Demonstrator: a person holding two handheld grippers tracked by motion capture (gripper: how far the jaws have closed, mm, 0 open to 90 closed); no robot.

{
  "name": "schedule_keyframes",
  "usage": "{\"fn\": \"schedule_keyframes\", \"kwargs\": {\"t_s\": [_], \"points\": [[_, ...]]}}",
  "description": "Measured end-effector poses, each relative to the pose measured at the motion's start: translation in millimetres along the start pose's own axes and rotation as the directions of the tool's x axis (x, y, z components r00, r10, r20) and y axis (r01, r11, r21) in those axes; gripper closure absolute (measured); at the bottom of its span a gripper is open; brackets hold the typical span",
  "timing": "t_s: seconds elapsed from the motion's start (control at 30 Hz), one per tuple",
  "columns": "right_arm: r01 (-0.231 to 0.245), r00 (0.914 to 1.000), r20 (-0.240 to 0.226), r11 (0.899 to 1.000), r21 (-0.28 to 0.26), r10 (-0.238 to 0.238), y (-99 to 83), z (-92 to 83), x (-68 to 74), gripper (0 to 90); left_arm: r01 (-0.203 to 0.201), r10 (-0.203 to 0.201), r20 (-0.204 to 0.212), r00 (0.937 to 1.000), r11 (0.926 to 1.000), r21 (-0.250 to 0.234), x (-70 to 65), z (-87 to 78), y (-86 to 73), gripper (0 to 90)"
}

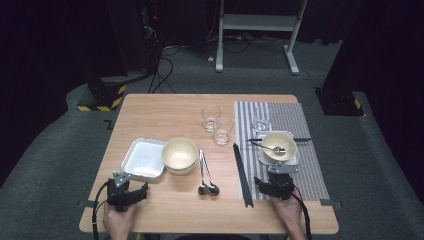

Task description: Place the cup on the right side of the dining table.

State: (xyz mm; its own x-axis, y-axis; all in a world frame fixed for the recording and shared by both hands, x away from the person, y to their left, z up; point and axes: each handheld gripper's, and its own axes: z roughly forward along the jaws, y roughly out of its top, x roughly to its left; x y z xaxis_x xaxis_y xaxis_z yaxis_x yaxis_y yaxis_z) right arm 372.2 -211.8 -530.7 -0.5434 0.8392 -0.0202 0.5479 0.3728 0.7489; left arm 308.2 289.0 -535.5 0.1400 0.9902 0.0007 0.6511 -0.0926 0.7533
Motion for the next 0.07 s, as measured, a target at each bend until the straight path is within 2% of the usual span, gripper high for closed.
{"fn": "schedule_keyframes", "kwargs": {"t_s": [0.07], "points": [[0.0, 1.0, 0.0, 1.0, 0.0, 0.0, 0.0, 0.0, 0.0, 35.2, 0.001, -0.001, -0.001, 1.0, 1.0, 0.0, -0.3, -0.1, -0.1, 16.8]]}}
